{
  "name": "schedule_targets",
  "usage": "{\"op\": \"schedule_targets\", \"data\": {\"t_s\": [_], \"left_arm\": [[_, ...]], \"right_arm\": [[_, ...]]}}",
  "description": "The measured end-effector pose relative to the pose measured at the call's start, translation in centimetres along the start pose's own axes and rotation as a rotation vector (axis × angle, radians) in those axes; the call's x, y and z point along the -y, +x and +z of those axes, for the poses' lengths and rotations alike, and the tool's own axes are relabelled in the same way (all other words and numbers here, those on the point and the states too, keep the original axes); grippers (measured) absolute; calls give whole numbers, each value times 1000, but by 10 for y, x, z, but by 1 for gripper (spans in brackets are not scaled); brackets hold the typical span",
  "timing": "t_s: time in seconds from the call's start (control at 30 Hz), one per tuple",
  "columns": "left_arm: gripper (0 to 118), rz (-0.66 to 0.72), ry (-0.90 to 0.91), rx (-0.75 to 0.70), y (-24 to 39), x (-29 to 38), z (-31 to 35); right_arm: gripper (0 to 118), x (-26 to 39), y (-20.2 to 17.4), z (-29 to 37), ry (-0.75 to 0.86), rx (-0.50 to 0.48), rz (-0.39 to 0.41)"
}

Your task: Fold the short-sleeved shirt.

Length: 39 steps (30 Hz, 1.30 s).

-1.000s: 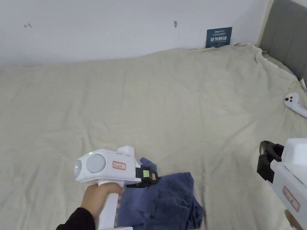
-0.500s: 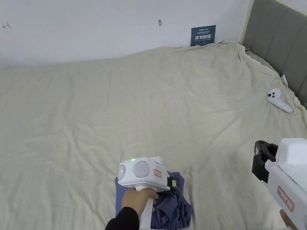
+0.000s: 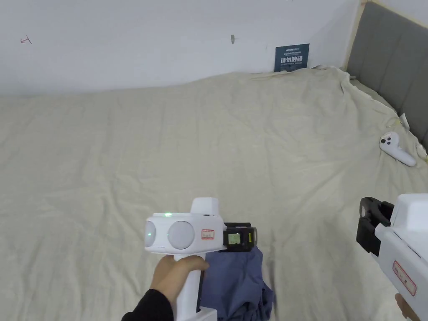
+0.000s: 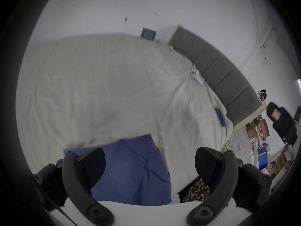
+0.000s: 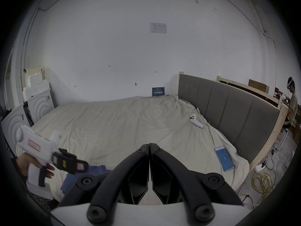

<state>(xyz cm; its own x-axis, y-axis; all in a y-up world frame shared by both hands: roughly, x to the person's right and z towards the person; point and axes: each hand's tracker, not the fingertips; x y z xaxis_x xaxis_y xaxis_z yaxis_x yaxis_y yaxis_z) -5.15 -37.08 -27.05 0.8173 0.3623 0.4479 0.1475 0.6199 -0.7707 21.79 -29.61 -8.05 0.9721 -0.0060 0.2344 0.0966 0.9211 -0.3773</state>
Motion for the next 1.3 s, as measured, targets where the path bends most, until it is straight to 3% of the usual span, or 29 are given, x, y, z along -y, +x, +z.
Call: {"op": "schedule_targets", "data": {"t_s": [0.23, 0.27, 0.3, 0.33, 0.37, 0.47, 0.8, 1.13, 1.3], "left_arm": [[110, -89, 163, -171, -28, 8, 39], [100, -98, 193, -194, -31, 13, 41], [81, -115, 221, -214, -35, 18, 42], [54, -140, 242, -225, -37, 24, 42], [18, -155, 242, -248, -40, 30, 41], [1, -144, 235, -267, -49, 44, 31], [0, -135, 124, -174, -39, 92, -27], [0, -234, 80, -130, 16, 134, -83], [0, -217, 94, -116, 35, 136, -91]], "right_arm": [[0, -4, -3, 0, 12, -11, 5], [0, -4, -3, 0, 12, -12, 4], [0, -3, -3, 0, 11, -13, 3], [0, -3, -4, -1, 8, -15, 3], [0, -2, -4, -1, 7, -16, 2], [0, -1, -3, 0, 0, -15, 2], [0, 9, 6, -1, -25, -5, -10], [0, 22, 32, -2, -67, 42, -19], [0, 23, 40, -1, -73, 62, -24]]}}
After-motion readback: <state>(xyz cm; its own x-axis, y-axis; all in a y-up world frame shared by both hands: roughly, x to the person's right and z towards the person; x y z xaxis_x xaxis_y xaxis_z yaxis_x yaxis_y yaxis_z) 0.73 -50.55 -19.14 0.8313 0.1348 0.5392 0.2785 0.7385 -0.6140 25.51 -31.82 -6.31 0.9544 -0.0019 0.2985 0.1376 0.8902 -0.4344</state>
